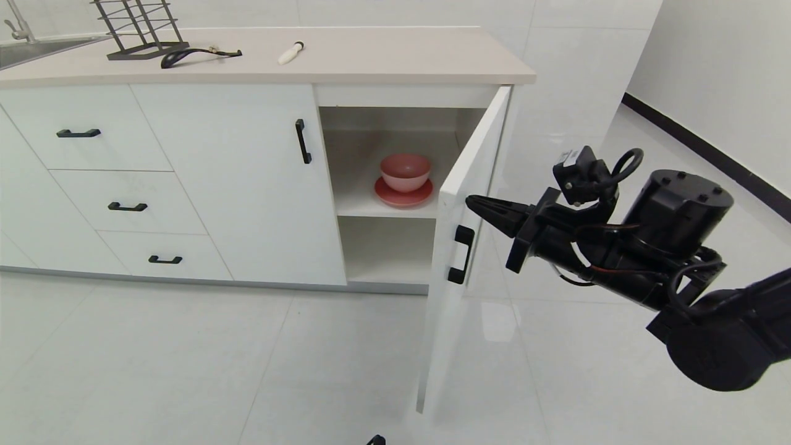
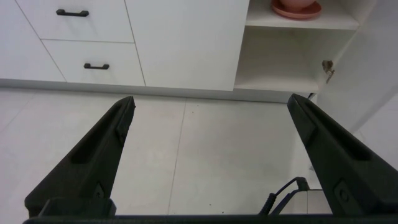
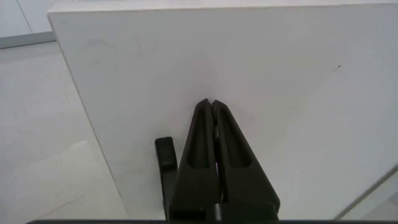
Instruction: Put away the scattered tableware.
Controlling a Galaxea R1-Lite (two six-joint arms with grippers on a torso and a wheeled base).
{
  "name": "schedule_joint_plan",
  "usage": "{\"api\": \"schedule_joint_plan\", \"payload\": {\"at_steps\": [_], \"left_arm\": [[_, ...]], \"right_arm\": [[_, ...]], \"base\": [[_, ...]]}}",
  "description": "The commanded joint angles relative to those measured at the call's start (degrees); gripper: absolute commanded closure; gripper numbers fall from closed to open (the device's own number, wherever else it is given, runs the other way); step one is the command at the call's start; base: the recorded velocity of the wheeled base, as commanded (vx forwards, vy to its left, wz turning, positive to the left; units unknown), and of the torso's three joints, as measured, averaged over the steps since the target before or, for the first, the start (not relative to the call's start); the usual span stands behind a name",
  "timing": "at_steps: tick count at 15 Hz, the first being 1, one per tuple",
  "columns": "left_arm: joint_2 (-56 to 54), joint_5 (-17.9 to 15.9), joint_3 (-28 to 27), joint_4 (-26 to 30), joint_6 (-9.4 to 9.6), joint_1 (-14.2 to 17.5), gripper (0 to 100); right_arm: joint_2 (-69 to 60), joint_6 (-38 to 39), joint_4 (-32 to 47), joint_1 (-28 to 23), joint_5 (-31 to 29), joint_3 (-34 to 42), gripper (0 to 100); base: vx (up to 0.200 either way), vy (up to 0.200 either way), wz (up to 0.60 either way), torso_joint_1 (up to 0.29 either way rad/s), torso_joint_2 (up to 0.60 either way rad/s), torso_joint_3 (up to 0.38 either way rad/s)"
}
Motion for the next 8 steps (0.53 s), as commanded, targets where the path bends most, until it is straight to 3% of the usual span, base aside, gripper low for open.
{"api": "schedule_joint_plan", "payload": {"at_steps": [1, 8], "left_arm": [[0.0, 0.0, 0.0, 0.0, -0.01, 0.0, 0], [0.0, -0.1, 0.0, 0.0, -0.01, 0.0, 0]], "right_arm": [[2.1, 0.0, 0.0, 0.6, -0.1, -2.3, 100], [9.2, 0.2, -1.2, 3.5, 0.0, -11.3, 100]], "base": [[0.000, 0.000, 0.00, 0.000, 0.00, 0.000], [0.000, 0.000, 0.00, 0.000, 0.00, 0.000]]}}
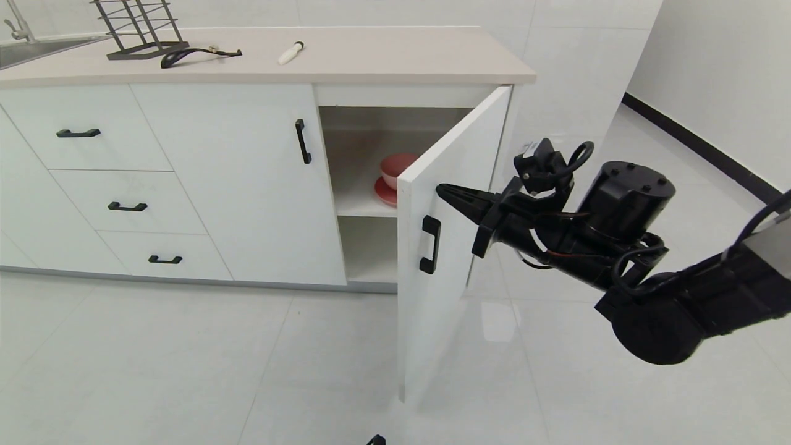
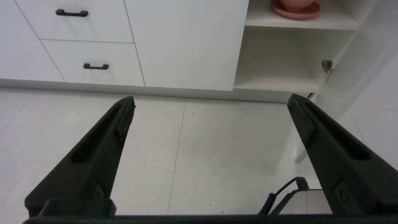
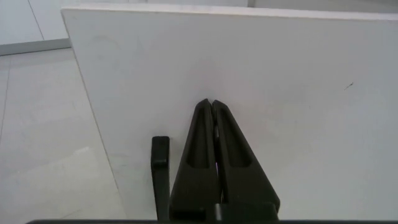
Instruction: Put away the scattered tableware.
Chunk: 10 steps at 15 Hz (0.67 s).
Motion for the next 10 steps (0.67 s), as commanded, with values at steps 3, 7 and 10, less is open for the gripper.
{"api": "schedule_joint_plan", "payload": {"at_steps": [3, 7, 10], "left_arm": [[0.0, -0.1, 0.0, 0.0, -0.01, 0.0, 0], [0.0, 0.0, 0.0, 0.0, -0.28, 0.0, 0], [0.0, 0.0, 0.0, 0.0, -0.19, 0.0, 0]], "right_arm": [[5.8, 0.1, -0.6, 2.0, 0.0, -5.5, 100], [9.2, 0.5, -1.4, 2.9, -0.1, -12.1, 100], [13.0, 0.7, -1.6, 3.3, -0.1, -17.0, 100]], "base": [[0.000, 0.000, 0.00, 0.000, 0.00, 0.000], [0.000, 0.000, 0.00, 0.000, 0.00, 0.000], [0.000, 0.000, 0.00, 0.000, 0.00, 0.000]]}}
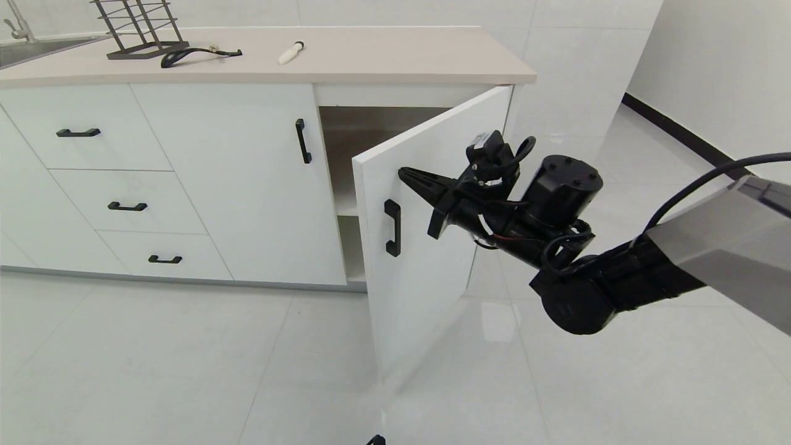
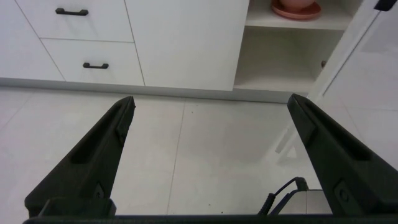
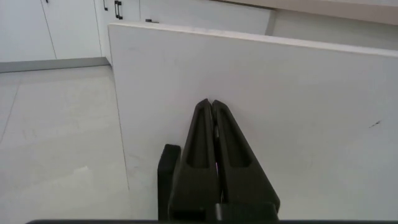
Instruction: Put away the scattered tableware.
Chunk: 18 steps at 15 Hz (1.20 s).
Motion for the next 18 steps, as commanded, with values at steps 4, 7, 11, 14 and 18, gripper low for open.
{"api": "schedule_joint_plan", "payload": {"at_steps": [4, 7, 11, 14, 18], "left_arm": [[0.0, 0.0, 0.0, 0.0, -0.11, 0.0, 0], [0.0, 0.0, 0.0, 0.0, -0.11, 0.0, 0], [0.0, -0.1, 0.0, 0.0, -0.02, 0.0, 0], [0.0, -0.1, 0.0, 0.0, -0.02, 0.0, 0], [0.0, -0.1, 0.0, 0.0, -0.02, 0.0, 0]], "right_arm": [[7.5, 0.2, -0.3, 0.3, 0.0, -7.2, 100], [12.8, 1.5, -1.0, 0.8, -0.2, -15.6, 100], [13.6, 1.6, -2.2, 1.0, -0.3, -17.3, 100], [5.8, 2.5, -3.3, 0.2, -0.3, -11.2, 100], [-11.2, 2.3, -6.0, -1.9, 0.1, 11.1, 100]], "base": [[0.000, 0.000, 0.00, 0.000, 0.00, 0.000], [0.000, 0.000, 0.00, 0.000, 0.00, 0.000], [0.000, 0.000, 0.00, 0.000, 0.00, 0.000], [0.000, 0.000, 0.00, 0.000, 0.00, 0.000], [0.000, 0.000, 0.00, 0.000, 0.00, 0.000]]}}
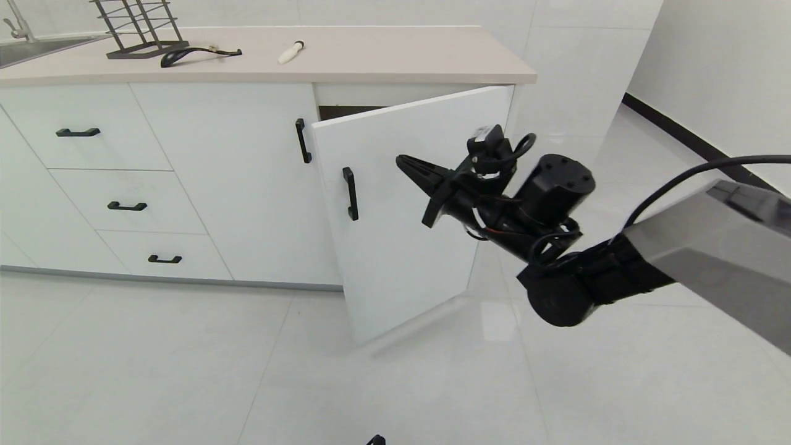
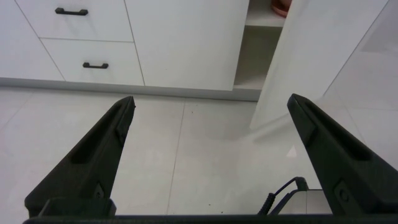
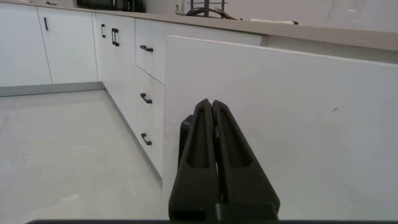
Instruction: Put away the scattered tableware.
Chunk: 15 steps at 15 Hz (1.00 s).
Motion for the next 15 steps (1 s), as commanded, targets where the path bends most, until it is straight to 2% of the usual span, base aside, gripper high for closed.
{"api": "schedule_joint_plan", "payload": {"at_steps": [1, 4, 8, 9, 11, 15], "left_arm": [[0.0, 0.0, 0.0, 0.0, -0.02, 0.0, 0], [0.0, 0.0, 0.0, 0.0, -0.02, 0.0, 0], [0.0, 0.0, 0.0, 0.0, -0.02, 0.0, 0], [0.0, 0.0, 0.0, 0.0, -0.02, 0.0, 0], [0.0, 0.0, 0.0, 0.0, -0.02, 0.0, 0], [0.0, 0.0, 0.0, 0.0, -0.02, 0.0, 0]], "right_arm": [[-15.9, -0.3, -1.3, -2.0, 0.3, 16.6, 100], [-27.9, -0.4, -1.5, -5.2, 0.7, 29.5, 100], [-44.4, -1.4, -1.5, -11.9, 2.3, 43.2, 100], [-46.8, -1.8, -1.5, -13.3, 3.0, 44.7, 100], [-60.3, -2.3, -1.1, -21.5, 4.7, 47.1, 100], [-81.3, -2.3, 1.0, -30.3, 4.9, 58.6, 100]], "base": [[0.000, 0.000, 0.00, 0.000, 0.00, 0.000], [0.000, 0.000, 0.00, 0.000, 0.00, 0.000], [0.000, 0.000, 0.00, 0.000, 0.00, 0.000], [0.000, 0.000, 0.00, 0.000, 0.00, 0.000], [0.000, 0.000, 0.00, 0.000, 0.00, 0.000], [0.000, 0.000, 0.00, 0.000, 0.00, 0.000]]}}
